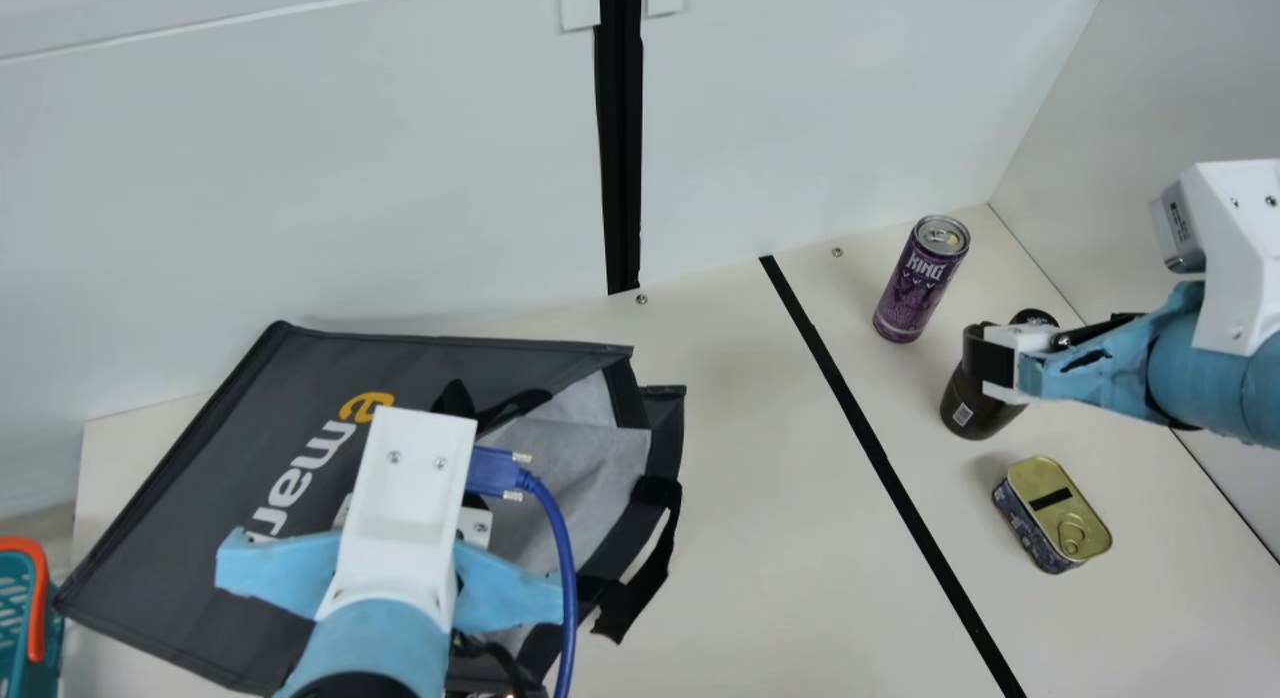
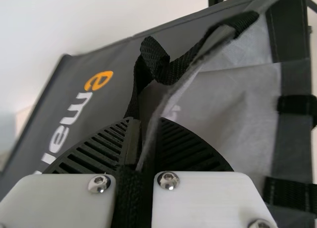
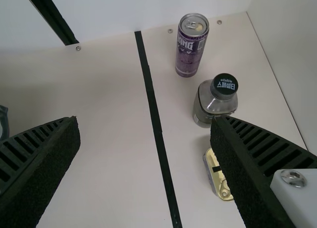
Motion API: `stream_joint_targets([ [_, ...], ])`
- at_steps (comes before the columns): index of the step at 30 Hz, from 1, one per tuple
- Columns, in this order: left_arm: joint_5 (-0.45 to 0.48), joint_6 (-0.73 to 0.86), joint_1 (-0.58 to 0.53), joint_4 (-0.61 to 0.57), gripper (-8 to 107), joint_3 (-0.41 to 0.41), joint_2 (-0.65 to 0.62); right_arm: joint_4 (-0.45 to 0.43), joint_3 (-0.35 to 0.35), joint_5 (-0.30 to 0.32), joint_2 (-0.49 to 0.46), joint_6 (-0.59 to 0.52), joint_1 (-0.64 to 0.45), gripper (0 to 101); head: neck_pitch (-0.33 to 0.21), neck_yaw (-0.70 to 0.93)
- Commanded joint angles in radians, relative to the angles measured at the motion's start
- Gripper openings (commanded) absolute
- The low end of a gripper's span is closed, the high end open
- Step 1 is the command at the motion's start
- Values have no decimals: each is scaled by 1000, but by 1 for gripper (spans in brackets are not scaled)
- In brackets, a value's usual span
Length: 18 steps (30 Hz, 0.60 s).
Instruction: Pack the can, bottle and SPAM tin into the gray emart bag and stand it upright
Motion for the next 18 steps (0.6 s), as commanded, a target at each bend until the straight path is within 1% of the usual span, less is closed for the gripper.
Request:
stream_joint_targets([
  [1,-46,0,24,-49,-8,14,-5,0,0,0,0,0,0,95,-23,-2],
  [10,-204,34,142,-198,-8,82,-32,0,0,0,0,0,0,95,-23,-2],
  [18,-305,75,230,-298,-8,132,-49,0,0,0,0,0,0,95,-23,-2],
])
